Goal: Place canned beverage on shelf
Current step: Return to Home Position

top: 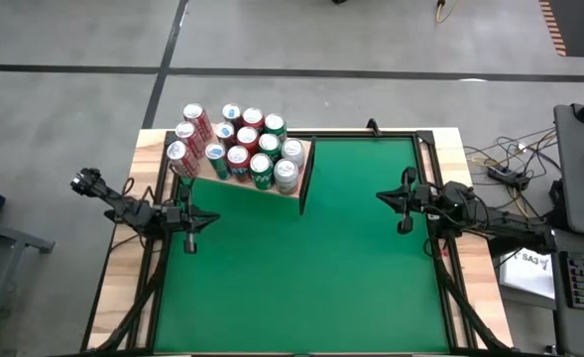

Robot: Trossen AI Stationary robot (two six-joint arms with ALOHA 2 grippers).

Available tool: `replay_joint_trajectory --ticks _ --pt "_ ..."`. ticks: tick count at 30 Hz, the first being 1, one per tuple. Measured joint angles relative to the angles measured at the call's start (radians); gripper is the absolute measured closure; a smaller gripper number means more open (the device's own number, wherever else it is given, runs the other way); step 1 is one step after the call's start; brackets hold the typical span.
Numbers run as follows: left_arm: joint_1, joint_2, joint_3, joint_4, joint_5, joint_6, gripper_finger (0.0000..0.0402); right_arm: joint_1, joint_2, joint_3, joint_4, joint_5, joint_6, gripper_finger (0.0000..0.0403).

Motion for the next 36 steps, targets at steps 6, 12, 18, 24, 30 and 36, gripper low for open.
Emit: replay_joint_trajectory --ticks 6,12,18,24,30,36 --pt "0.000 -0.007 0.000 0.000 0.000 -0.021 0.0402 0.000 0.007 0.000 -0.029 0.009 0.011 0.0390" --pt "0.000 0.004 0.000 -0.001 0.000 -0.116 0.0402 0.000 0.007 0.000 -0.044 0.076 0.069 0.0390" --pt "0.000 0.019 0.000 -0.002 0.000 -0.147 0.0402 0.000 0.007 -0.001 -0.046 0.093 0.070 0.0390" --pt "0.000 0.025 0.000 -0.002 0.000 -0.147 0.0402 0.000 0.007 -0.001 -0.047 0.095 0.071 0.0390" --pt "0.000 0.025 0.000 -0.002 0.001 -0.147 0.0402 0.000 0.007 -0.001 -0.047 0.095 0.071 0.0390" --pt "0.000 0.030 0.000 -0.003 0.001 -0.147 0.0402 0.000 0.007 -0.001 -0.048 0.095 0.071 0.0390"
